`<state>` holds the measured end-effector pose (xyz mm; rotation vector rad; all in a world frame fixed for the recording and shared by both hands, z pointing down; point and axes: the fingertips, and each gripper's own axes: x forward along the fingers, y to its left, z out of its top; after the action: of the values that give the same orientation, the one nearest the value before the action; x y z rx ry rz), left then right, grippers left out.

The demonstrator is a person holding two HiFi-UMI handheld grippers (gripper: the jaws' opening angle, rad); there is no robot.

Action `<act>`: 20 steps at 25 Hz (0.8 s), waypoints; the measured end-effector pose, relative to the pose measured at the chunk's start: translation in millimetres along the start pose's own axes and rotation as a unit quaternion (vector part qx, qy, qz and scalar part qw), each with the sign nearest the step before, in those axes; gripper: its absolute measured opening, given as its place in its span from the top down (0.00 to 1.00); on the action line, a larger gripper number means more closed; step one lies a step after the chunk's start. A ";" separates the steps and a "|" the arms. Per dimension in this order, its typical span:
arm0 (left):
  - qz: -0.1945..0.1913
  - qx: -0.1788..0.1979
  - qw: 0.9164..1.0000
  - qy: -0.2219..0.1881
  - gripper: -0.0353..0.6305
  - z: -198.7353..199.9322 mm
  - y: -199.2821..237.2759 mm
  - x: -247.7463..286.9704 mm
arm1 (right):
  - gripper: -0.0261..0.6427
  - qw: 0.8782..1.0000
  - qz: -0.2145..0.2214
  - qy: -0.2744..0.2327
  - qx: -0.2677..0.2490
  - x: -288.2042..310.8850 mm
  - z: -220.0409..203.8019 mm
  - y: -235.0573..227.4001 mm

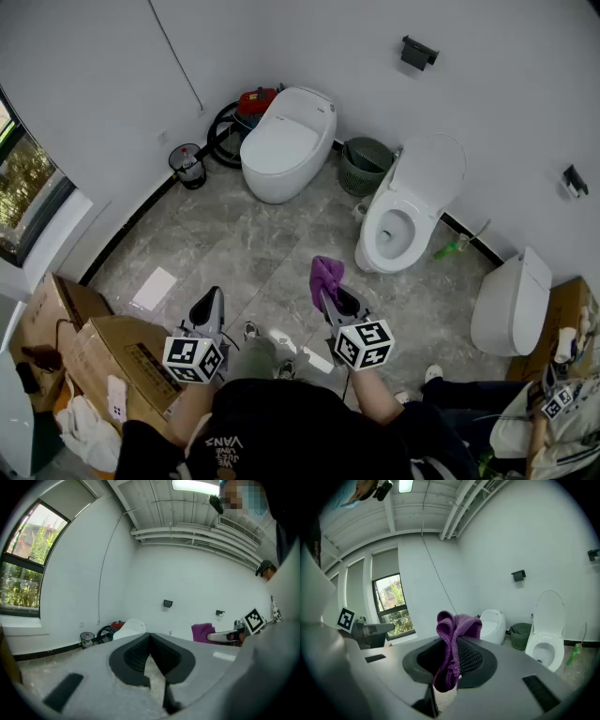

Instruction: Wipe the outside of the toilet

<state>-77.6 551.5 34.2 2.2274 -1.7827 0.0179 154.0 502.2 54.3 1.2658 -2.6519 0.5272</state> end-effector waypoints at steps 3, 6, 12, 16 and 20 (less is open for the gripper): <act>-0.005 -0.003 1.000 0.002 0.94 2.8 2.4 12.5 | 0.86 1.000 0.002 -0.003 0.008 8.8 6.9 -5.8; -0.008 -0.006 1.000 0.003 0.94 1.2 18.5 19.3 | 0.86 1.000 0.004 -0.008 0.017 23.9 9.4 -1.6; -0.010 -0.018 1.000 0.010 0.94 5.0 64.7 51.1 | 0.86 1.000 -0.011 -0.005 0.020 71.8 23.3 -3.2; -0.016 -0.019 1.000 0.011 0.94 18.5 99.1 80.1 | 0.86 0.999 -0.032 -0.004 0.028 113.2 37.0 -10.4; -0.024 -0.021 0.999 0.014 0.94 28.4 138.8 104.2 | 0.86 0.998 -0.050 -0.009 0.039 156.2 49.2 -8.9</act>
<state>-190.8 418.6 56.3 2.2295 -1.6977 0.0028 63.0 365.8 55.8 1.4226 -2.5896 0.6117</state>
